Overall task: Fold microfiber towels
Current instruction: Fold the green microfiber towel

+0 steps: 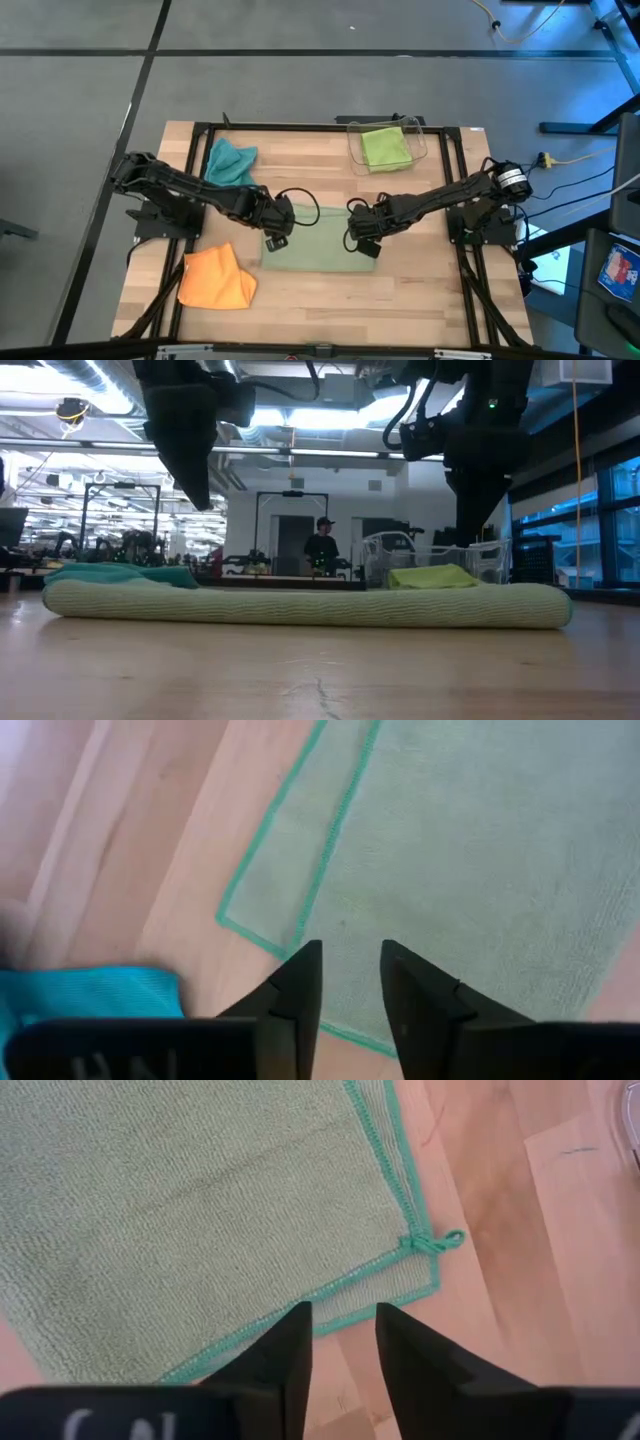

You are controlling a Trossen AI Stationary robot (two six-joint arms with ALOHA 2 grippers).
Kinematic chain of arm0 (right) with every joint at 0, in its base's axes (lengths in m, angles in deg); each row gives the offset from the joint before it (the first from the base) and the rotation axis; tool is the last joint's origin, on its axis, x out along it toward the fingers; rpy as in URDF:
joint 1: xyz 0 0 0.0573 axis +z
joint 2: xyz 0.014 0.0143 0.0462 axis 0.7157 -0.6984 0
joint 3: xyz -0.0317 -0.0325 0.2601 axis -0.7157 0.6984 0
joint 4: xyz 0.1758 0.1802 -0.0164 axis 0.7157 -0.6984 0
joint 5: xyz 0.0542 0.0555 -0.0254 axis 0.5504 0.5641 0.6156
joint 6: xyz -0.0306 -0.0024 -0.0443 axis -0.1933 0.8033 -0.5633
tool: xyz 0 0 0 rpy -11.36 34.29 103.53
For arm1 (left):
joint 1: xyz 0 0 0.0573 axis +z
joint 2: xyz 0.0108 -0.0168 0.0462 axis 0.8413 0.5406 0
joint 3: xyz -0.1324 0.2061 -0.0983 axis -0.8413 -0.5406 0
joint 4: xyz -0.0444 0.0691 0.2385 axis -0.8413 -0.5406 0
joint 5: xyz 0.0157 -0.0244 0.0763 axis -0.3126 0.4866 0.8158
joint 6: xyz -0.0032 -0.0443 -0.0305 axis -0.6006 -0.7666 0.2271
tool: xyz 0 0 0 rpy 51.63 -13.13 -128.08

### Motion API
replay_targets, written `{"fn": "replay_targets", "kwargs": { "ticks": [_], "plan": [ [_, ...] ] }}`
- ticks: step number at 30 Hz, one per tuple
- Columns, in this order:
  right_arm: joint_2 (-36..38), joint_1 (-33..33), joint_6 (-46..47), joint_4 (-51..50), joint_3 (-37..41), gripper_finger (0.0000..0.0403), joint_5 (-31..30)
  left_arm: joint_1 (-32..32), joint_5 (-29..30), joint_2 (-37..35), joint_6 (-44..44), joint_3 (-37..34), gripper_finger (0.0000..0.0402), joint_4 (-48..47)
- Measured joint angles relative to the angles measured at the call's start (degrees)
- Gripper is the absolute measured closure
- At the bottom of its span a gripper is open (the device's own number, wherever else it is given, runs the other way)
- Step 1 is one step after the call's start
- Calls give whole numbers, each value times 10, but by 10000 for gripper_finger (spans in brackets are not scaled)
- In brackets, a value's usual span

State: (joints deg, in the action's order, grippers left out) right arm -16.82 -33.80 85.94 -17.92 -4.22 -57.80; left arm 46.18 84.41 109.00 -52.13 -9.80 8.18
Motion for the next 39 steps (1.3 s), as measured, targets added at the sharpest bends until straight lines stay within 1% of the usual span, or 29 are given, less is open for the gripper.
{"fn": "replay_targets", "kwargs": {
  "ticks": [2,8,11,14,16,19,22,25,29,32,37,39],
  "plan": [
    [3,0,0,-7,0,285,0,4,3,-2,-2,0,297,-6],
    [27,18,-4,-40,0,284,0,-12,11,-42,-9,0,299,-80],
    [44,24,-35,-57,-1,284,1,-19,42,-76,13,0,299,-102],
    [59,20,-77,-69,-1,284,-8,-13,87,-112,44,0,300,-99],
    [67,11,-114,-72,-1,284,-34,2,116,-134,72,0,300,-99],
    [74,-15,-159,-77,-1,284,-65,42,151,-160,112,0,300,-99],
    [76,-49,-181,-79,-1,284,-69,90,164,-175,145,0,300,-90],
    [76,-76,-208,-84,7,284,-44,131,164,-179,177,0,300,-90],
    [96,-111,-241,-87,50,284,28,171,163,-178,192,0,300,-90],
    [126,-139,-240,-50,110,284,78,193,160,-178,192,0,300,-89],
    [176,-173,-228,151,221,284,146,211,144,-178,192,0,300,-76],
    [186,-177,-195,232,258,284,150,213,144,-178,189,0,300,-76]
  ]
}}
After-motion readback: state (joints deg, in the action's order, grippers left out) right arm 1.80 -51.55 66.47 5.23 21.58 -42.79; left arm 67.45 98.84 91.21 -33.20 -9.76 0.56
